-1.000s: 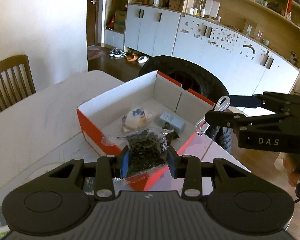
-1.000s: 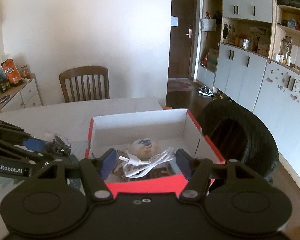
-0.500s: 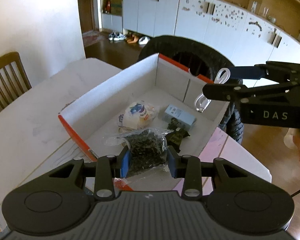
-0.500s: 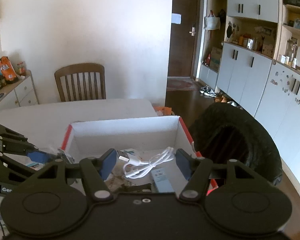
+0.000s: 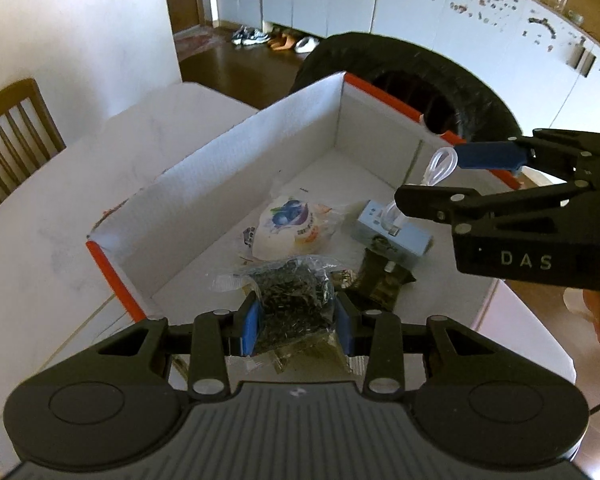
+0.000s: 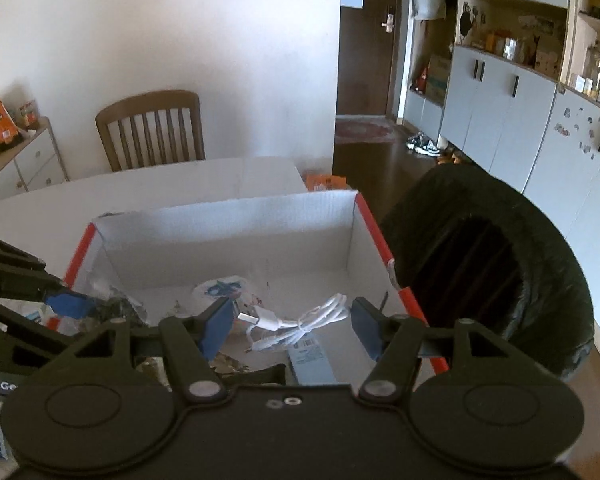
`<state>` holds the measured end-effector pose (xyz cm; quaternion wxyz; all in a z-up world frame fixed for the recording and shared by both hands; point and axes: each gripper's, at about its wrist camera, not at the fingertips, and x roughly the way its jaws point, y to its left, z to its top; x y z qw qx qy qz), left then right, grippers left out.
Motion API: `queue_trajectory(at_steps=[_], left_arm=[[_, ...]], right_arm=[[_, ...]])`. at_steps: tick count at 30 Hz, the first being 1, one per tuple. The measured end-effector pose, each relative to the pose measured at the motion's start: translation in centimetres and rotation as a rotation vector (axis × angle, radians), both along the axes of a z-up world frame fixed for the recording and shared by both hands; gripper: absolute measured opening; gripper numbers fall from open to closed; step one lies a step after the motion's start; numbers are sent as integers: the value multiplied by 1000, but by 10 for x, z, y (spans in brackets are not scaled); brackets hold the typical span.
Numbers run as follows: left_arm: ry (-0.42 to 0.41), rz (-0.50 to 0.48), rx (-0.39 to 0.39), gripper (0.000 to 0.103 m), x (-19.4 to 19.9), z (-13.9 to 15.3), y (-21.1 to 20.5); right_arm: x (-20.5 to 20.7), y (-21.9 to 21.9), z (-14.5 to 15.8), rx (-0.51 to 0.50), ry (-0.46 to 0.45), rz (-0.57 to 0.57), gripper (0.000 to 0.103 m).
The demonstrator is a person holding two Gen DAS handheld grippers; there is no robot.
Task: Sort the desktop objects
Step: 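Carry the tea bag in left tool while right tool carries the cable into the shoebox, then open right tool to drop the cable while left tool releases the tea bag in the box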
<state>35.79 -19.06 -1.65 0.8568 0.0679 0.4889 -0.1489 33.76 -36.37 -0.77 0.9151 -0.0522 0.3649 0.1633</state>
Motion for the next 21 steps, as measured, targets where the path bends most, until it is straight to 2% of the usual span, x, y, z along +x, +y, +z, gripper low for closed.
queue_trajectory(at_steps=[8,21], left_arm=[[41,20,27,37,17,-17,-1],[83,12,59,37,26,-35,-10]], right_arm=[[17,-4,-20,5,49,-7,65],[26,5,-42,-19,113,43,64]])
